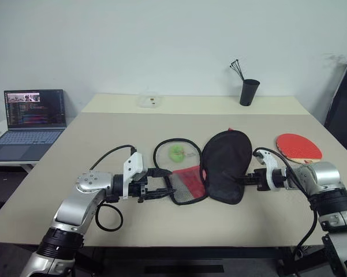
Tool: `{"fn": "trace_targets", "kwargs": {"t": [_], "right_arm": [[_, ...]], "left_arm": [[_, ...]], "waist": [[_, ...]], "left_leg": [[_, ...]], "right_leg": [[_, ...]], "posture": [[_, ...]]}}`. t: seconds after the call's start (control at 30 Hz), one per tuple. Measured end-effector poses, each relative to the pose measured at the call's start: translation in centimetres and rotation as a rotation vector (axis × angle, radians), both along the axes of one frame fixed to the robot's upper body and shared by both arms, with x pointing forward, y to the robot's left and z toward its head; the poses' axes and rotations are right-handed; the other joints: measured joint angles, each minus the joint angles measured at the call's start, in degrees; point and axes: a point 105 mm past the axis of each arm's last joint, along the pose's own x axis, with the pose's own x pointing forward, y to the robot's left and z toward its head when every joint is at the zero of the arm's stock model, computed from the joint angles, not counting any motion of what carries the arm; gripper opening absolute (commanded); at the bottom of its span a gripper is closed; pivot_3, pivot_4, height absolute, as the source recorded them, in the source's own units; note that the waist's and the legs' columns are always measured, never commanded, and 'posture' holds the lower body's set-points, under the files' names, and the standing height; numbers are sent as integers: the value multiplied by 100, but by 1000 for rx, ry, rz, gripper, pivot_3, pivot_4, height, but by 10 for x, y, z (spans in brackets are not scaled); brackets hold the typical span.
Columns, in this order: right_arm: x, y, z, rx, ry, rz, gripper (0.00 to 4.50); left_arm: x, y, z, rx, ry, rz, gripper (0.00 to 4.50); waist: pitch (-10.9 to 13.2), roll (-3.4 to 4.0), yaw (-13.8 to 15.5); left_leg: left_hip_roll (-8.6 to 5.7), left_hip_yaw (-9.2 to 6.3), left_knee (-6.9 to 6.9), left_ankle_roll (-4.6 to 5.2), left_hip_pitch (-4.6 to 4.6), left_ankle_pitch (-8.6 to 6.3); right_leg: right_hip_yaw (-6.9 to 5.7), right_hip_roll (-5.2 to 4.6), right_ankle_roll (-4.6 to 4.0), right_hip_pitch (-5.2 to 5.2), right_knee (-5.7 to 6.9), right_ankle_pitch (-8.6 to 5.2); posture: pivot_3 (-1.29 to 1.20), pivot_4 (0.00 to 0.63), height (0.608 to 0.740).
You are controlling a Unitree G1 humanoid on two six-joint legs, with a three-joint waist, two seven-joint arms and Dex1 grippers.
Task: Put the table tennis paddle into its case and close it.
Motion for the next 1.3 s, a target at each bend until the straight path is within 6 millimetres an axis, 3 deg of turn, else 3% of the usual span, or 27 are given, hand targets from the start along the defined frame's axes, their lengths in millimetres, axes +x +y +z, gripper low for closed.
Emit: {"fn": "trace_targets", "kwargs": {"t": [0.27,0.37,0.53,0.77,0.87,1.07,1.23,1.3], "right_arm": [[18,-17,11,-57,-26,-11,28],[18,-21,9,-69,-15,-10,28],[18,-25,8,-87,-4,-1,28],[20,-30,1,-117,7,-16,28],[22,-31,2,-133,-4,-20,608],[30,-37,6,-201,-74,-32,2540],[38,-64,20,-333,-208,-71,4214],[39,-71,30,-304,-252,-100,4481]], "left_arm": [[3,-5,3,-1,-32,-16,2968],[4,-7,2,-6,-23,-19,2968],[14,-16,16,-56,-83,-6,2968],[22,-12,17,-63,-99,38,2968],[22,-13,17,-63,-102,38,2968],[22,-15,16,-73,-99,36,2968],[23,-17,16,-77,-99,35,2968],[23,-19,17,-87,-99,36,2968]], "waist": [[1,1,1],[1,1,3],[1,1,9],[1,2,9],[1,2,9],[1,2,9],[6,9,9],[6,10,11]], "left_leg": [[0,4,0,0,-2,0],[0,3,0,0,-5,0],[0,4,2,0,-5,0],[0,11,1,0,-5,0],[0,11,2,0,-5,0],[0,13,4,0,-4,0],[0,17,1,0,-6,0],[0,20,1,0,-6,0]], "right_leg": [[0,0,0,-4,1,0],[0,-1,-1,-6,1,1],[0,-3,-1,-7,4,1],[1,-2,-8,-11,6,5],[0,-3,-8,-10,7,5],[1,-3,-7,-10,9,5],[2,-4,-7,-13,7,5],[3,-4,-8,-13,6,6]], "posture": [[0,150,740],[0,150,740],[0,150,740],[0,150,740],[0,150,740],[0,150,740],[0,150,740],[0,150,740]]}}
